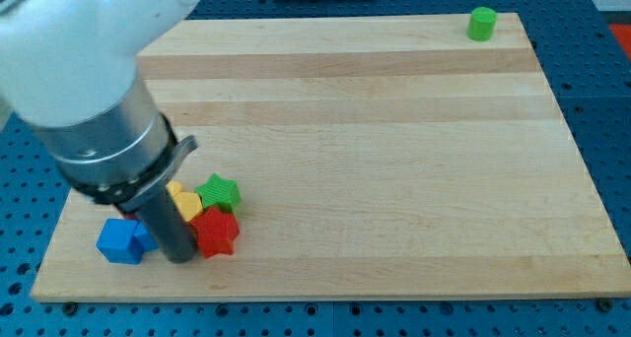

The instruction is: Slide the red star to the center

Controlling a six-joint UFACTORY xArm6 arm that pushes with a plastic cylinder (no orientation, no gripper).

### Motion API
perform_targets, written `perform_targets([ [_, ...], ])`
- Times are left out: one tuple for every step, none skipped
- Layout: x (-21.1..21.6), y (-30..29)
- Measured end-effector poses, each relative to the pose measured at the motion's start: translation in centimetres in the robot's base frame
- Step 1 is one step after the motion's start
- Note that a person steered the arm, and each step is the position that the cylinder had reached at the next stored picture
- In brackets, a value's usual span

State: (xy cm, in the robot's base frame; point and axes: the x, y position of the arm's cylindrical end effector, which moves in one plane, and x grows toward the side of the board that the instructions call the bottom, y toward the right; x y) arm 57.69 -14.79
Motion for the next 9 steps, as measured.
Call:
perform_targets([
  [-0.8, 3.3],
  [-0.8, 7.5],
  [-0.8, 11.1],
  [-2.8, 12.7],
  [-6.9, 11.8],
  [-11.1, 10.9],
  [-15.0, 10.8],
  [-16.7, 12.1],
  [-17.0, 15.7],
])
